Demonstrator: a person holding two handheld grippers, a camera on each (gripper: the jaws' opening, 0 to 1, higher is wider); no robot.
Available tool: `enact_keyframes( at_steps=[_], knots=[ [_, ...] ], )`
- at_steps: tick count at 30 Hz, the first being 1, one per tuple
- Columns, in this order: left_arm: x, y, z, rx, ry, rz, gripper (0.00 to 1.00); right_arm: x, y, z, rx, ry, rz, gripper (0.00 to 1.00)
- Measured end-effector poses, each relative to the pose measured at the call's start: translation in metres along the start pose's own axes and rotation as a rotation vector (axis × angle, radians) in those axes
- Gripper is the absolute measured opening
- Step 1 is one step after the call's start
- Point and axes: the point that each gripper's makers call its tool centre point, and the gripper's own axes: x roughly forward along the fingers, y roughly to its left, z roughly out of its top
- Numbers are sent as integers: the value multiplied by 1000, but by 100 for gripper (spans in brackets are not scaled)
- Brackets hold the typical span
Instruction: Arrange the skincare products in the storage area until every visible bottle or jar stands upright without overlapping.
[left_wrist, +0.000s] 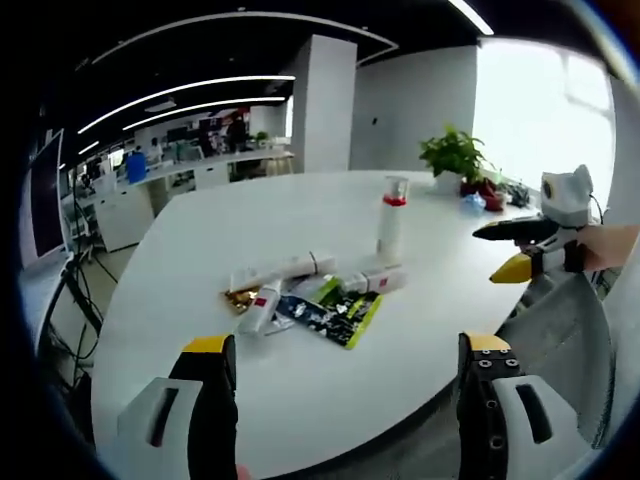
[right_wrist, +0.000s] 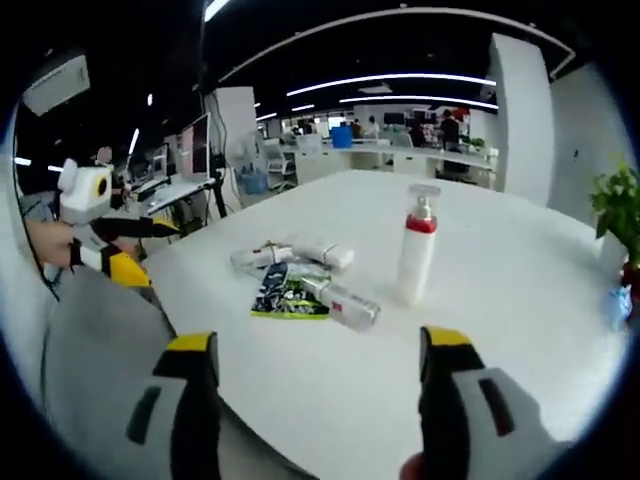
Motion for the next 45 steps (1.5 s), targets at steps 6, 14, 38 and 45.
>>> enact_keyframes(
  at_steps=[6,14,38,45],
  knots=[
    [0,-8,0,-14,5,-50,90,24,-8,1,-104,72,53,75],
    [2,-9,-1,-30,13,-66,90,50,-22,7,-234,149,137,71],
    [3,-4,2,-31,7,-25,89,121,-38,-14,-417,322,349,46],
    [3,-3,1,-37,10,-26,89,135,-38,-20,-427,353,366,43]
  ],
)
